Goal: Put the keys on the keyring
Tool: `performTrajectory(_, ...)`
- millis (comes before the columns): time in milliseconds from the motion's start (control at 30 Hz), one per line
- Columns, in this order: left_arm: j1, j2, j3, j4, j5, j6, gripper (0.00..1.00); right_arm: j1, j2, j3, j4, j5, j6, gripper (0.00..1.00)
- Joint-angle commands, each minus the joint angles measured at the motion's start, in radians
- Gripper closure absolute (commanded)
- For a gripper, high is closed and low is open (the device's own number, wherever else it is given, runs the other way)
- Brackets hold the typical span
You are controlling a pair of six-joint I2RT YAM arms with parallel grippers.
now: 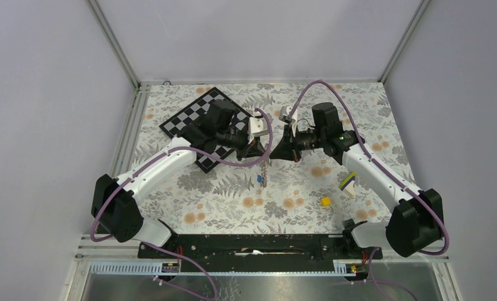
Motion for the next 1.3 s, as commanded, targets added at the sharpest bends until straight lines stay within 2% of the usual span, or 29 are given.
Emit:
performTrajectory(0,-0.007,-0.04,0.005,0.067,0.013,0.013,1.0,0.017,0.01,0.042,-0.013,-0.025,-0.027,1.0)
performTrajectory(1267,-0.011,-0.054,-0.007,0.049,0.035,0.041,1.0,0.003,0.017,0.051,-0.016,0.041,-0.027,1.0)
